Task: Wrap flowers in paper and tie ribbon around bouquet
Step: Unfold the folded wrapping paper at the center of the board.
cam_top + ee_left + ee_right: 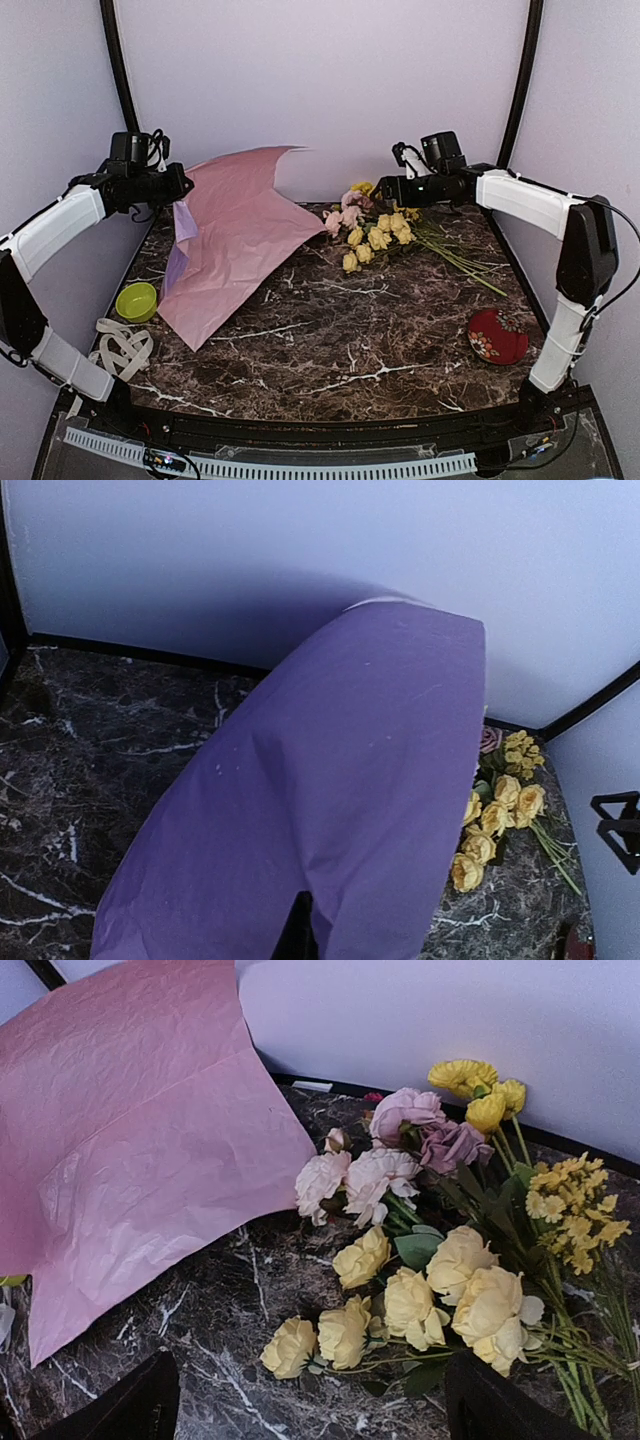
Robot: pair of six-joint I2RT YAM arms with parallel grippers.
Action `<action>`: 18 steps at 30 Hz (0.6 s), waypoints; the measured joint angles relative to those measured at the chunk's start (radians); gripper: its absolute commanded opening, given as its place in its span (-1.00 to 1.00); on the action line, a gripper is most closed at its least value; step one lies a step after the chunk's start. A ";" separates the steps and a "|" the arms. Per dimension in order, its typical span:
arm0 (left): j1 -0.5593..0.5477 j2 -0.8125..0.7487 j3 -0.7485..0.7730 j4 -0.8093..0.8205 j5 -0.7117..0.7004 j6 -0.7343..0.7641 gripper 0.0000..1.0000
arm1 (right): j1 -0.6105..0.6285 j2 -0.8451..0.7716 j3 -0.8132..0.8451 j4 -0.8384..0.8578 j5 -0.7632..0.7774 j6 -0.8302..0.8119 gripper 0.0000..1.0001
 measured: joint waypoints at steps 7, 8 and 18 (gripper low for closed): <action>-0.106 -0.058 0.041 0.047 0.050 -0.013 -1.00 | 0.005 0.062 -0.062 0.085 -0.178 0.114 0.71; -0.133 -0.066 0.062 0.057 0.052 -0.013 -1.00 | 0.010 0.069 -0.078 0.111 -0.192 0.140 0.71; -0.371 -0.074 0.290 0.138 0.069 0.018 -1.00 | 0.092 0.084 -0.161 0.315 -0.235 0.333 0.71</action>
